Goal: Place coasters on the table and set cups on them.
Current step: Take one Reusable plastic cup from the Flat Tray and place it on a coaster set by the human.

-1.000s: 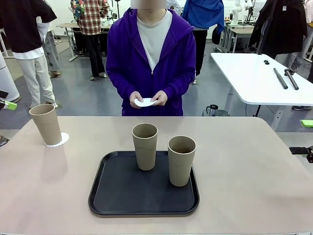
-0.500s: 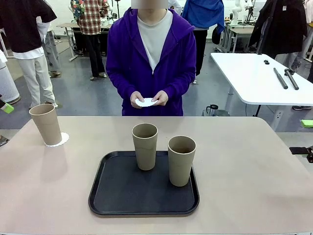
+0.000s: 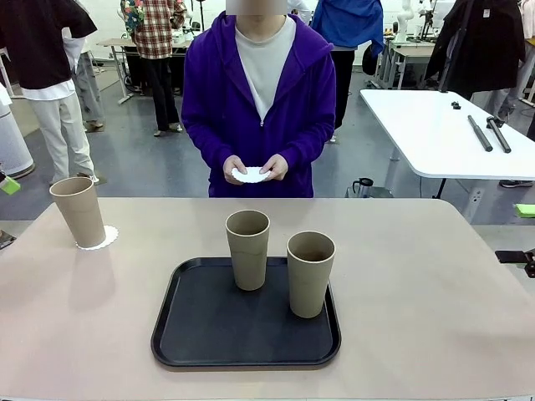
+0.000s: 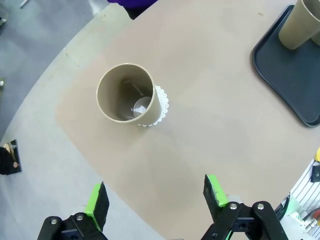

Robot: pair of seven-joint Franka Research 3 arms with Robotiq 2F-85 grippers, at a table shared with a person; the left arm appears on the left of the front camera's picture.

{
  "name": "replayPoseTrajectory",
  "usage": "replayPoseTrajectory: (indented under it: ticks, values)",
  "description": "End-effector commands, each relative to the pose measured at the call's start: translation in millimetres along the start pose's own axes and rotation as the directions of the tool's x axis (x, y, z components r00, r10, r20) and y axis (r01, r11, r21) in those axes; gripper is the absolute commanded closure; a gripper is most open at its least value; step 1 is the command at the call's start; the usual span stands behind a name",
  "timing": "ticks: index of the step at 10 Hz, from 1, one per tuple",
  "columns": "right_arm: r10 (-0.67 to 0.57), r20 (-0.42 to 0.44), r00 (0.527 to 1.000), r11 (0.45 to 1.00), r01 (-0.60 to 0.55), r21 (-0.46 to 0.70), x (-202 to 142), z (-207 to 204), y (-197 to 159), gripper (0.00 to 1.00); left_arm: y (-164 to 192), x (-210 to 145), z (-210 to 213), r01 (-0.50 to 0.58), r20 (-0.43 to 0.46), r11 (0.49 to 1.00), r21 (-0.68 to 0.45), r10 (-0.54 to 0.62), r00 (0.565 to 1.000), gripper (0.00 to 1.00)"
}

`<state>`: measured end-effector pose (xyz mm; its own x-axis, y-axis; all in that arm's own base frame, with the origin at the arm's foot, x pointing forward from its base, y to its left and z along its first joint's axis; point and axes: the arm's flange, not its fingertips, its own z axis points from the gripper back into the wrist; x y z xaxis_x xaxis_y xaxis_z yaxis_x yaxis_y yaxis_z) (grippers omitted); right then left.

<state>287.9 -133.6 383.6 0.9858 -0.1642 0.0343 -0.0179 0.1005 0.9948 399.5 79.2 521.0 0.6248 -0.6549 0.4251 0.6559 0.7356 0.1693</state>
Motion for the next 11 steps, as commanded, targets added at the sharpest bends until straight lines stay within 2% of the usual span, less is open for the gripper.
replayPoseTrajectory:
  ticks: [1, 7, 8, 9, 11]
  values:
    - [0.006, 0.009, 1.0, 1.0, -0.006, 0.011, 0.9, 0.4, 1.1, 0.0, 1.2, 1.9, -3.1, 0.0, -0.001, 1.0, 0.016, 0.0, 1.0, 0.0]
    - [0.006, 0.009, 1.0, 1.0, -0.006, 0.011, 0.9, 0.4, 1.1, 0.0, 0.4, 1.2, -2.2, 0.004, 0.009, 1.0, -0.005, -0.003, 1.0, 0.0]
    - [0.006, 0.009, 1.0, 1.0, -0.006, 0.011, 0.9, 0.4, 1.1, 0.0, -9.0, -1.8, -13.0, -0.142, -0.047, 0.989, -0.049, 0.14, 0.989, 0.0]
    - [0.006, 0.009, 1.0, 1.0, -0.006, 0.011, 0.9, 0.4, 1.1, 0.0, -27.8, -16.7, -19.0, -0.244, -0.087, 0.965, -0.094, 0.236, 0.968, 0.0]
    - [0.006, 0.009, 1.0, 1.0, -0.006, 0.011, 0.9, 0.4, 1.1, 0.0, -54.7, -31.6, -15.6, -0.295, -0.189, 0.948, -0.118, 0.27, 0.944, 0.0]
